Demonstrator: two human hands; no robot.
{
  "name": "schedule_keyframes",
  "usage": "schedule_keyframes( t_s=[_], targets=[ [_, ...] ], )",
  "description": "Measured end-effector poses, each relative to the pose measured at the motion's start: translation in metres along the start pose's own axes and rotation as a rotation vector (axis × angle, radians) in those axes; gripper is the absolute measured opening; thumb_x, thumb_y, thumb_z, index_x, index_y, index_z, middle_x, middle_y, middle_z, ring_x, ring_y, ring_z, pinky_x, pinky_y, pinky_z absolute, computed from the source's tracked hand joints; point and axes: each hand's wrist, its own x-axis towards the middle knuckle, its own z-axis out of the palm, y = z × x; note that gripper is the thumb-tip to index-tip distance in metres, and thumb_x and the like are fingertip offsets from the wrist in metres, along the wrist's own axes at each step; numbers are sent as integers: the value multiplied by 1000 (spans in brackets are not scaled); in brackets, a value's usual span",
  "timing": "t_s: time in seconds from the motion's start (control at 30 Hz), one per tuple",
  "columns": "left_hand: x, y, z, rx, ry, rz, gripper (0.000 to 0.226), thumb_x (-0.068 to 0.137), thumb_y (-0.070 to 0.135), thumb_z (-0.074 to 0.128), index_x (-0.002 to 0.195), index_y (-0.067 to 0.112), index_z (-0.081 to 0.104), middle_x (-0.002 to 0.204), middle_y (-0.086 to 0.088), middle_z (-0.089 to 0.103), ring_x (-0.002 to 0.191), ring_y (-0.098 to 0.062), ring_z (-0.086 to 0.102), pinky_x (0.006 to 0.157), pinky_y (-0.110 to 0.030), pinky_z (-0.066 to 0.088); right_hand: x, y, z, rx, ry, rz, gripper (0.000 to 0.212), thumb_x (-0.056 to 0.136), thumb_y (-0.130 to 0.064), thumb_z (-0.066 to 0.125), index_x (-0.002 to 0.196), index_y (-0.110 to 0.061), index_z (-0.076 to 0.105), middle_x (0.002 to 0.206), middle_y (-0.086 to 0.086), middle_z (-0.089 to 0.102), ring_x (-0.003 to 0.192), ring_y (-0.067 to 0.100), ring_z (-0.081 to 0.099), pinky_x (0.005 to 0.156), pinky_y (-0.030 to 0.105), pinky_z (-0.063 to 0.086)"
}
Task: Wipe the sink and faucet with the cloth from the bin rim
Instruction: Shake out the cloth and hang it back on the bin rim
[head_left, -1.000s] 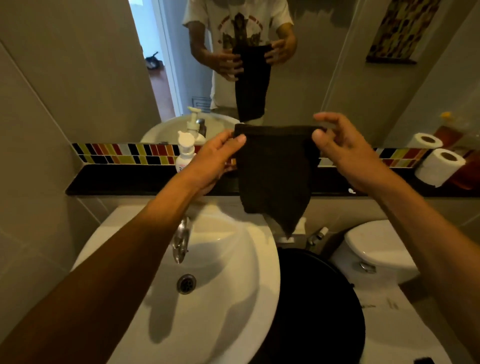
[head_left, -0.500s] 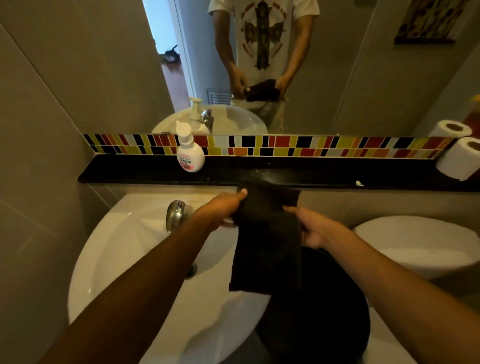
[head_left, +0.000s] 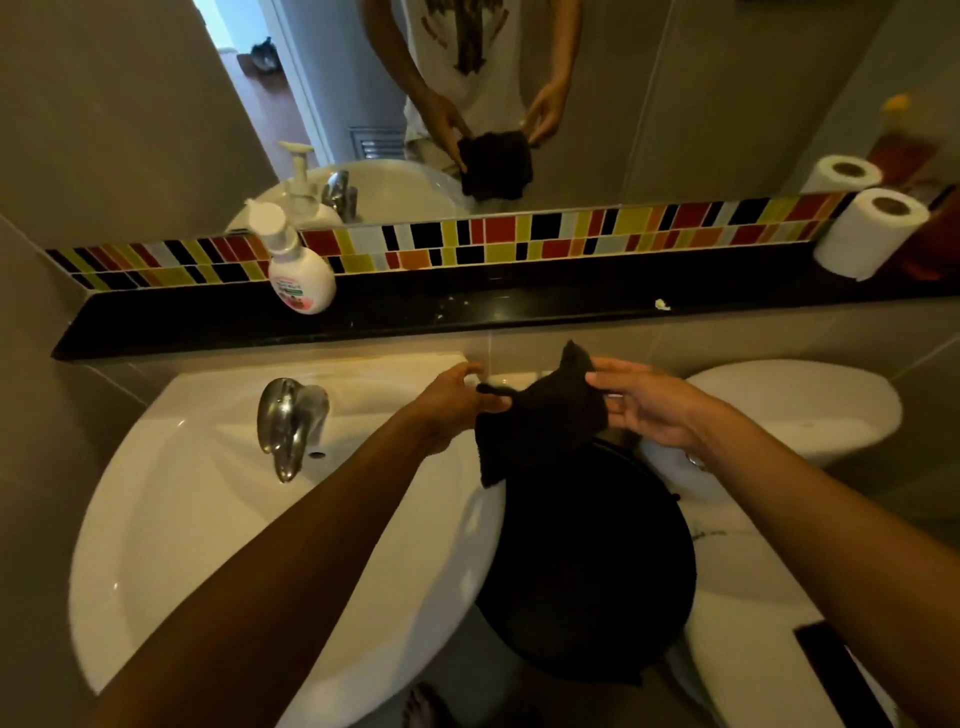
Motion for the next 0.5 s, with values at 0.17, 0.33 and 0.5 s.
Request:
schedule_keyframes(
  t_s=[0.17,0.33,0.5],
  targets=[
    [16,-9,26,35,9,-20,63,77,0,72,130,21,46,122,-9,52,109,-26,57,84,-37,54,-2,13,-42,-33,207,-26,62,81,5,64,137,-9,40,136,11,51,116,25,58,93,34,51],
    [22,-19,55,179,-126,-132,48,77,-7,68,115,21,60,107,1,55,99,-19,57,82,-32,53,-9,34,-65,-69,264,35,58,80,9,62,133,-9,46,116,11,62,100,20,62,84,28,52],
    [35,-42,87,134,-3,-88,46,79,-6,67,120,12,61,106,-1,56,93,-16,56,77,-29,52,-15,74,-86,-477,274,193,39,82,-5,68,114,-23,58,116,9,60,94,15,59,75,29,48]
  ],
)
